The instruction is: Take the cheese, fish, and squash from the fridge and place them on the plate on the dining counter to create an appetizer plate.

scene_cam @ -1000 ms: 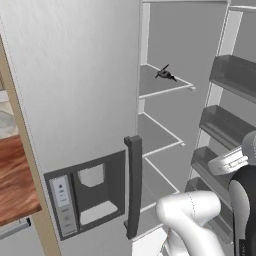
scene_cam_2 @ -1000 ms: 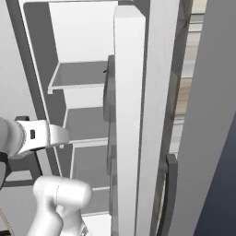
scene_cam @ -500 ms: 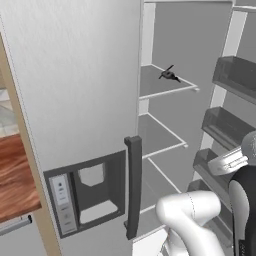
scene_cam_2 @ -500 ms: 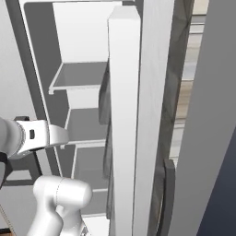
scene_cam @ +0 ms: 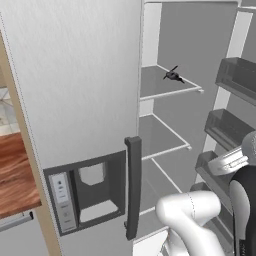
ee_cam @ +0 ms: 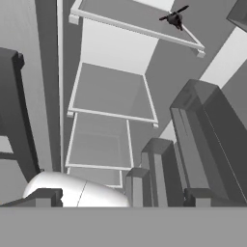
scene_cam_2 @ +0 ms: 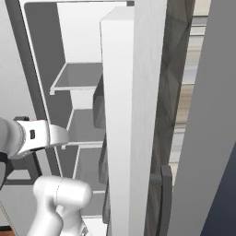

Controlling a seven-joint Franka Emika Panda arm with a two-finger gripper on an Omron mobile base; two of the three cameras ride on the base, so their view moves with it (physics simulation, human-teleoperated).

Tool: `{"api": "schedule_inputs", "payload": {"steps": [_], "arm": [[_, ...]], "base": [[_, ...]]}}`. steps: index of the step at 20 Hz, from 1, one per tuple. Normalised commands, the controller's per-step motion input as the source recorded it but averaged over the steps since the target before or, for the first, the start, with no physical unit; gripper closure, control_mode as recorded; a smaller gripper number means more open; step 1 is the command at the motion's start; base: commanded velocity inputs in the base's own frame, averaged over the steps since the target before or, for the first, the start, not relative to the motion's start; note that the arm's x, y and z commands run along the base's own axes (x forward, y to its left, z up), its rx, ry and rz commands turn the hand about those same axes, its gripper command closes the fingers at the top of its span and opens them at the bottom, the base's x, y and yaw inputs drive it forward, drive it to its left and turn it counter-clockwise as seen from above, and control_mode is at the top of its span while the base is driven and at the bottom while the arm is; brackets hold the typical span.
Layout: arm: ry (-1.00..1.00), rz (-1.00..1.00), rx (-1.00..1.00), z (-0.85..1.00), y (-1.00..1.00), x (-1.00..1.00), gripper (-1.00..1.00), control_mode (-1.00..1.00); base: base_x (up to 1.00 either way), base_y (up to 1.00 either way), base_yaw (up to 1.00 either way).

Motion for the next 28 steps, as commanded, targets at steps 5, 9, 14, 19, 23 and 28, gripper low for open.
{"api": "schedule_inputs", "payload": {"steps": [5,9,14,19,23,28], "arm": [[0.00,0.00,0.00,0.00,0.00,0.00,-1.00,-1.00],[0.00,0.00,0.00,0.00,0.00,0.00,-1.00,-1.00],[0.00,0.00,0.00,0.12,0.04,0.00,-1.00,-1.00],[-0.01,-0.03,0.00,0.37,0.23,0.10,-1.00,-1.00],[0.00,-0.07,0.00,0.23,0.17,0.36,-1.00,-1.00],[0.00,-0.09,0.06,0.03,0.00,0.50,-1.00,-1.00]], "base": [[0.13,0.00,0.00],[0.00,0.00,0.00],[0.00,0.00,0.00],[0.00,0.00,0.00],[0.00,0.00,0.00],[0.00,0.00,0.00]]}}
